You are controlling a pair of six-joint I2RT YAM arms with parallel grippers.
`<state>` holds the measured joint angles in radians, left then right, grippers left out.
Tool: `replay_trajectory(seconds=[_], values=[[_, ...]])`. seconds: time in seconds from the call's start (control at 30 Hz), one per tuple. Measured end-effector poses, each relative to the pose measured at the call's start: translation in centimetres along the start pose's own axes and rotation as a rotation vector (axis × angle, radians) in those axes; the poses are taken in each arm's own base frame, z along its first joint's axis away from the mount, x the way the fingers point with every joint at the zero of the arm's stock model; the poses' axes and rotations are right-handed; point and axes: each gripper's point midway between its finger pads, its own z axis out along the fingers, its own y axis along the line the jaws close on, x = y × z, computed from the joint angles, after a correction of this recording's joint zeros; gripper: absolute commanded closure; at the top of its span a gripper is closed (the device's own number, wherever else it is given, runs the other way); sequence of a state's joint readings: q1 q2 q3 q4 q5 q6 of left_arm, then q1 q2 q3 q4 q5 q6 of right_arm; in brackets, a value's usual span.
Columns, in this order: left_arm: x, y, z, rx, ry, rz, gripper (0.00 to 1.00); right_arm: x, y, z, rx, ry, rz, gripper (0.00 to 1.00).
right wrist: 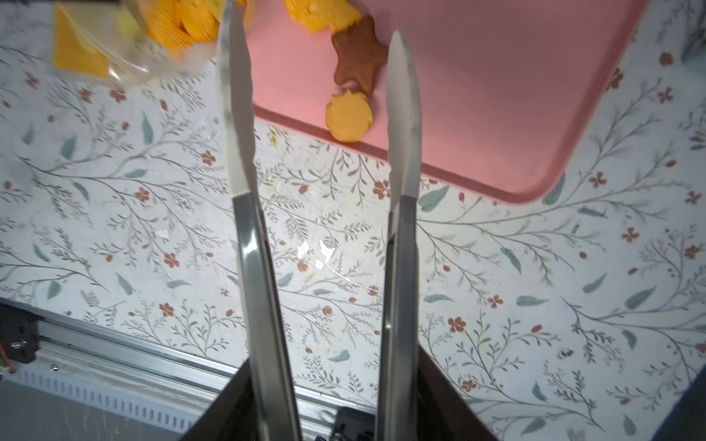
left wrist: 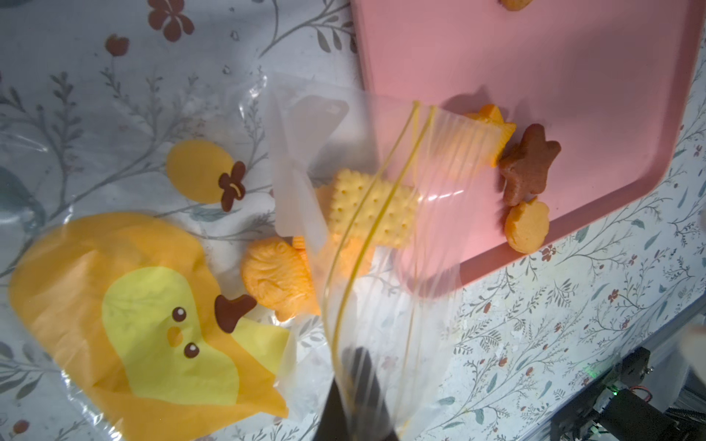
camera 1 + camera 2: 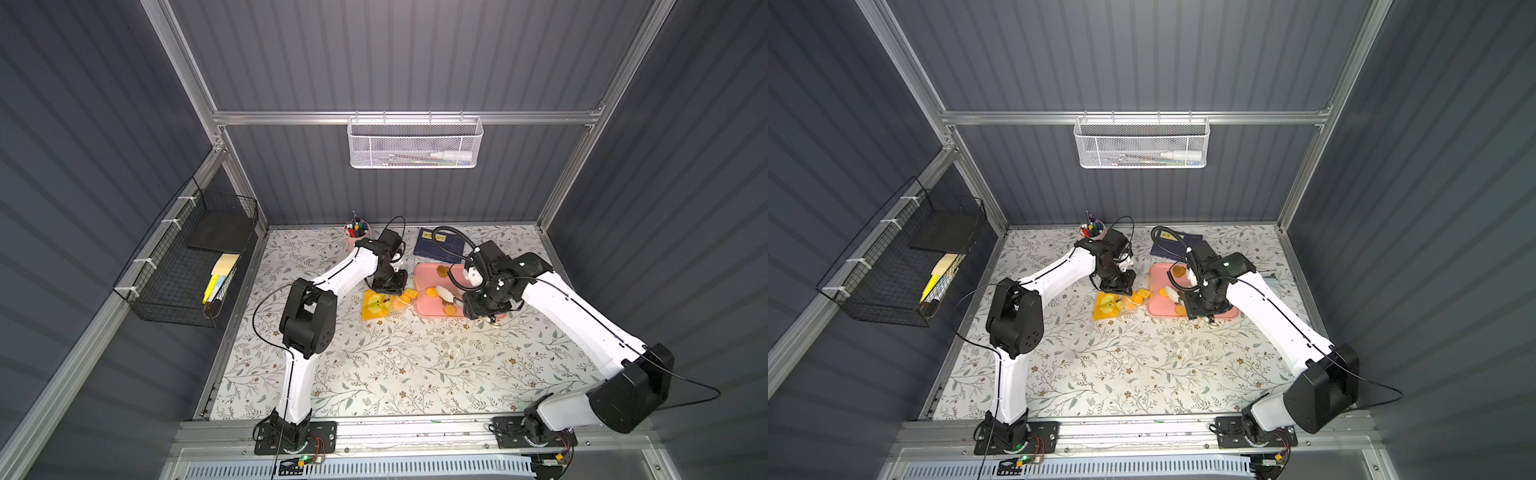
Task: Put the cookies into a resealable bag to prevent moisture
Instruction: Pick up the cookie from the tray.
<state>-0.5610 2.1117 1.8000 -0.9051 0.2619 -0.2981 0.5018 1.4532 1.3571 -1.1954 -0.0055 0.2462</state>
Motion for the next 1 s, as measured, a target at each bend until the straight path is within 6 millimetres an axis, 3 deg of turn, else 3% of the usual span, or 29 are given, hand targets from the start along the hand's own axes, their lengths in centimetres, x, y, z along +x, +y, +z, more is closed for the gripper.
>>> replay_trajectory(seconds=[0.13,0.57,1.0], values=[[0.0,0.0,0.0,0.001,0.000,0.001,1.00,1.1,-0.3,1.5,0.050,0.076,-0.014,0.44],[0.2,0.1,0.3,0.000,0.004,-0.001,1.00,0.7,-0.6,5.4,0.172,0.169,-0.054,0.48],[0.4,0.2,0.6,0.003,0.009,-0.002,1.00,0.0,-1.1,4.8,0.211,0.133,-0.049,0.59]])
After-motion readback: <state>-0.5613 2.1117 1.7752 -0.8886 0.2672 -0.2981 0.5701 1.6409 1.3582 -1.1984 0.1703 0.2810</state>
